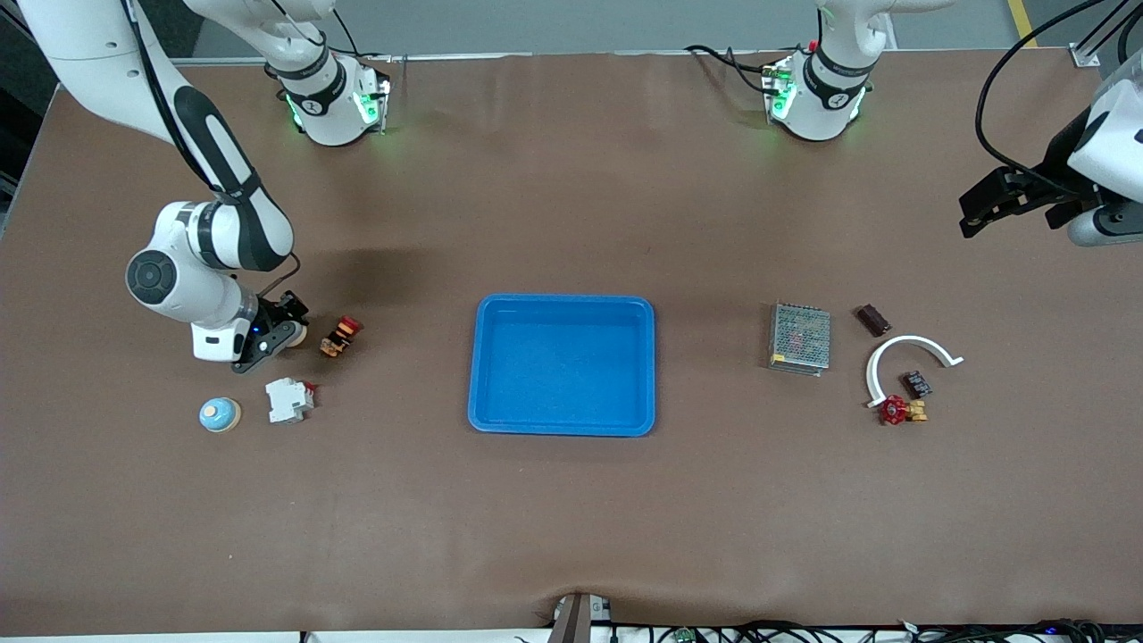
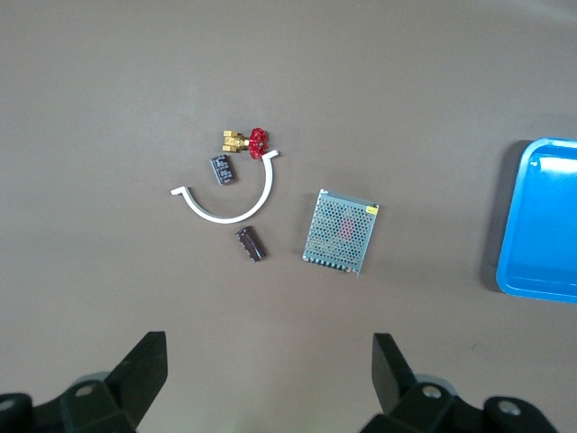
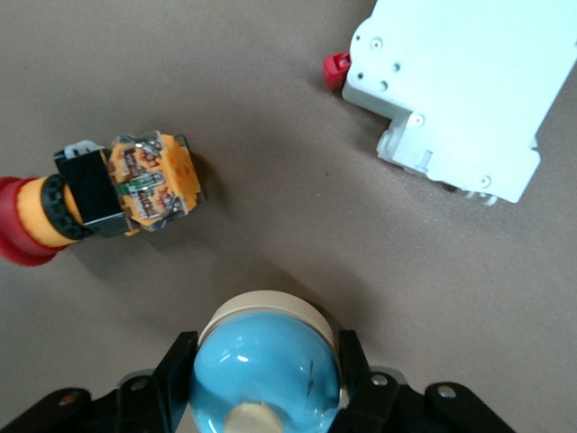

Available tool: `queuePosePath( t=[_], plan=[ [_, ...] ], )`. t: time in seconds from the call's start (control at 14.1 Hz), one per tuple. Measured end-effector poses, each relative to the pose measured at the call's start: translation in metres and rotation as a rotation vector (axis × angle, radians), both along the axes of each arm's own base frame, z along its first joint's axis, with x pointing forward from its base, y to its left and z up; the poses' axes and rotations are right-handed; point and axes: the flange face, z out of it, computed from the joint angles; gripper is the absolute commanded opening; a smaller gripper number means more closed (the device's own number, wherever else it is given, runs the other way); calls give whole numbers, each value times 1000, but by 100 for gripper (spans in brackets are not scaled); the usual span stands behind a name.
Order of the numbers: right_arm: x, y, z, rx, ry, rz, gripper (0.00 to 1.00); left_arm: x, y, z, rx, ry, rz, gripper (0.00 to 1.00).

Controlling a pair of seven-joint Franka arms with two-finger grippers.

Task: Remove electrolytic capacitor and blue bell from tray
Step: 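Lower the bell beside the orange button and open the right gripper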

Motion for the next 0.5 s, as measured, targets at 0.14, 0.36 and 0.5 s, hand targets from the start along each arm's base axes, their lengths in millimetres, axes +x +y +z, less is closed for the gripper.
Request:
queuePosePath(
  t=[0.14,0.36,0.5],
  plan=[
    [0,0,-3,0,1,0,48,0,-3,-1,0,2,-5,100],
    [0,0,-3,0,-1,0,94,0,-5,-1,0,2,-9,100],
    [0,0,-3,0,-2,0,100,0,-7,-1,0,2,-13,100]
  ],
)
